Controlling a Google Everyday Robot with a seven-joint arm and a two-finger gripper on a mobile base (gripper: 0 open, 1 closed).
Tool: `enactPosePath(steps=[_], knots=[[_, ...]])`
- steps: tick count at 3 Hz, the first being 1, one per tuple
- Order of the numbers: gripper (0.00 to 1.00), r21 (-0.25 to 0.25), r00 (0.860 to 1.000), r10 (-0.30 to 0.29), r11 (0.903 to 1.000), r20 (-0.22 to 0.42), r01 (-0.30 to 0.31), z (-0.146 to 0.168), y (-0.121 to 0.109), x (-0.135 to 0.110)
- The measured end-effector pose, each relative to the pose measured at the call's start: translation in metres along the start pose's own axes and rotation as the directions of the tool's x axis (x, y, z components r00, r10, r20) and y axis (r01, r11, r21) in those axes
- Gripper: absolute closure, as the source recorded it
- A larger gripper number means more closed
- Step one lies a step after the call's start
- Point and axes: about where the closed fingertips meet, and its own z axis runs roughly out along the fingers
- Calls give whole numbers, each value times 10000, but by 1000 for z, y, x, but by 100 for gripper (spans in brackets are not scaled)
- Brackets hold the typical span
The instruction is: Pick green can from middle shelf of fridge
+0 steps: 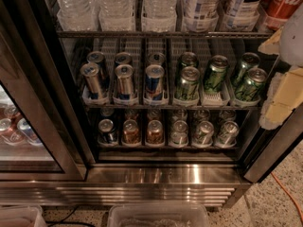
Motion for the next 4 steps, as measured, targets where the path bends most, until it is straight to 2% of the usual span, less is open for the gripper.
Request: enactPosePath(steps=[1, 2, 3, 4], knots=[[0, 26, 10000, 6, 10000, 9, -6, 0, 0, 0], [0, 46, 9991, 131, 9999, 409, -133, 0, 3, -7], [0, -61, 9870, 431, 9991, 1545, -426, 2, 10, -18], [0, -381, 9373, 1133, 9936, 3297, -1067, 10, 22, -40]])
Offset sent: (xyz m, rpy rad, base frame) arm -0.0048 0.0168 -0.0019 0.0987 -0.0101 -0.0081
